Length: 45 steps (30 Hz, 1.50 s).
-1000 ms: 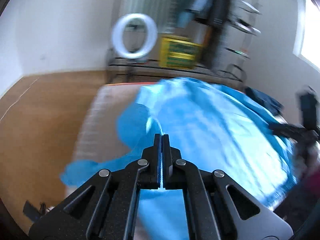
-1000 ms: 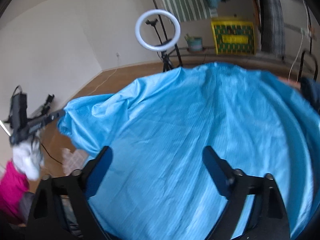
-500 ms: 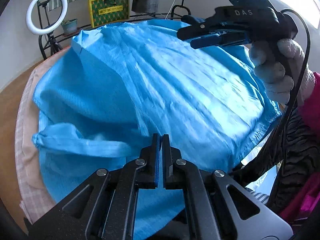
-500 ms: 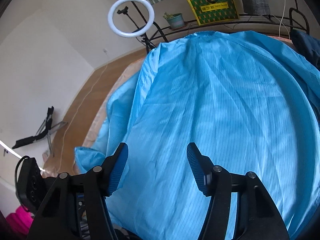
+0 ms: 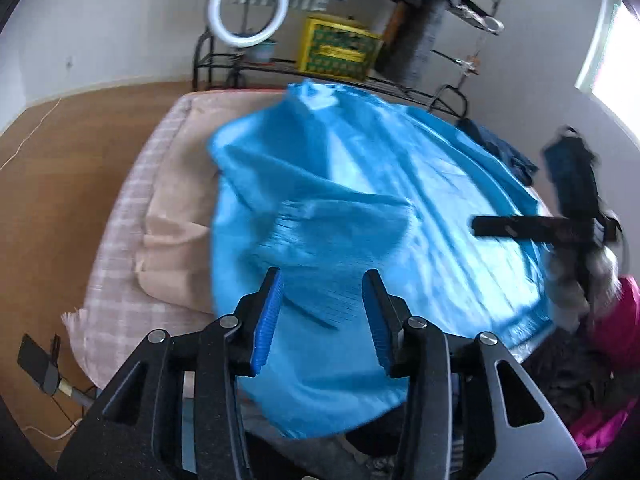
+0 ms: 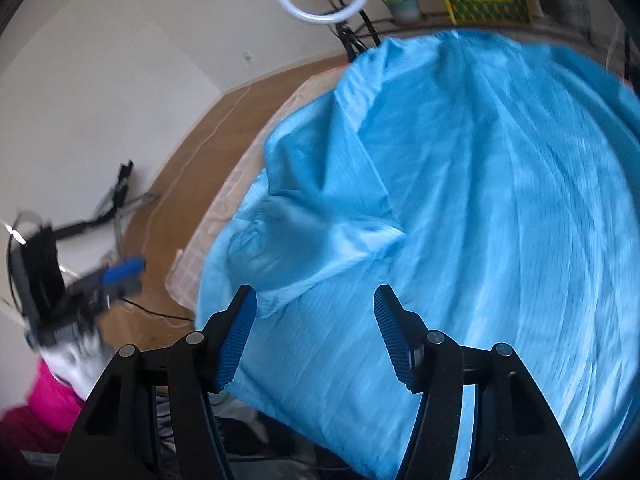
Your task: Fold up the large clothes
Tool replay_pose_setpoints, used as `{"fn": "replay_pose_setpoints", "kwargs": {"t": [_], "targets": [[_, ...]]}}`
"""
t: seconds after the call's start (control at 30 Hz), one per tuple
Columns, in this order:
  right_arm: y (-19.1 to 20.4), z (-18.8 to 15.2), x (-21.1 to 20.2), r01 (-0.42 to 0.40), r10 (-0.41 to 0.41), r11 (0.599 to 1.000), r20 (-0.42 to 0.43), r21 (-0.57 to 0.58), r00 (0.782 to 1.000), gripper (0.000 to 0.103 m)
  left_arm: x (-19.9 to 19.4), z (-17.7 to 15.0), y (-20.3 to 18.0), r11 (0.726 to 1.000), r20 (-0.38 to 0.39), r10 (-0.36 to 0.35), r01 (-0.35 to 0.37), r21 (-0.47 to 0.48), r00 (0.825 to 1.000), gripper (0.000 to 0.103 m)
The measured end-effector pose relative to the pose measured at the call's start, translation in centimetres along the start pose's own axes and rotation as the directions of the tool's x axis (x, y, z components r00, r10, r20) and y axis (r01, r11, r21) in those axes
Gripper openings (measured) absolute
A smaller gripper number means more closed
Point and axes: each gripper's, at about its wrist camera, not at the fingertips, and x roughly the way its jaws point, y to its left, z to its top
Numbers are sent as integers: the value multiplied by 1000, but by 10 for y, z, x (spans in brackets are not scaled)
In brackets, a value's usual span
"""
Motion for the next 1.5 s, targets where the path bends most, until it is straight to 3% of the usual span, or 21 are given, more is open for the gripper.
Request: {"fn": "replay_pose_setpoints", "kwargs": {"t": [0.07,0.2,0.33,0.37,0.4,0.43,0.57,0.67,0.77,0.87,1.0,1.07,1.13,1.2,1.27,1.37,1.43,1.5], "targets": [[12,1,5,8,-8,999,-2,-44,1000,61,20,5,10,1000,-32,28,-28,-4,999,60],[16,3,7,7,-7,999,6,-49,1000,61,82,14,23,997,-127,57,-63,-40,990,60],[7,4,7,38,-37,999,22,-26,999,61,125,8,22,998,-188,62,-65,-13,980,59],[4,4,6,45,-44,999,24,-20,999,61,132,4,22,997,-195,77,-77,4,978,40],[0,4,5,52,-52,999,24,-15,998,61,137,2,20,995,-205,96,-92,28,974,0],[-1,3,4,56,-56,998,24,-13,998,61,140,1,20,996,-217,84,-79,35,972,0],[-13,1,0,72,-72,997,23,0,997,61,105,1,2,998,-135,6,2,59,991,0],[-20,1,-2,80,-80,997,23,12,997,61,68,-4,-17,995,-97,-60,68,78,993,0],[-29,1,1,81,-81,996,12,31,997,61,31,-20,-52,976,-73,-103,115,185,992,0],[-33,1,6,73,-73,996,-5,54,997,61,0,-43,-93,933,-84,-166,184,308,983,0],[-36,-4,15,41,-38,996,-45,80,998,61,-17,-64,-123,891,-160,-262,303,340,952,0],[-34,-6,18,39,-35,997,-59,70,998,61,-20,-73,-128,885,-197,-252,308,349,948,0],[-33,-7,19,34,-29,997,-70,64,997,61,-24,-77,-122,888,-225,-254,319,330,941,0],[-35,-2,18,32,-28,998,-70,61,997,61,-26,-74,-107,911,-218,-236,294,290,947,2],[-36,8,16,43,-40,998,-60,52,997,61,-19,-58,-77,952,-185,-218,251,178,958,6],[-38,32,15,61,-61,997,-19,41,998,61,4,-27,-35,984,-145,-172,177,25,974,9],[-38,53,17,58,-58,998,10,29,998,61,23,-6,-16,990,-133,-143,139,-37,981,14],[-36,74,24,74,-74,997,30,5,997,61,43,17,4,990,-114,-112,101,-99,987,29]]}}
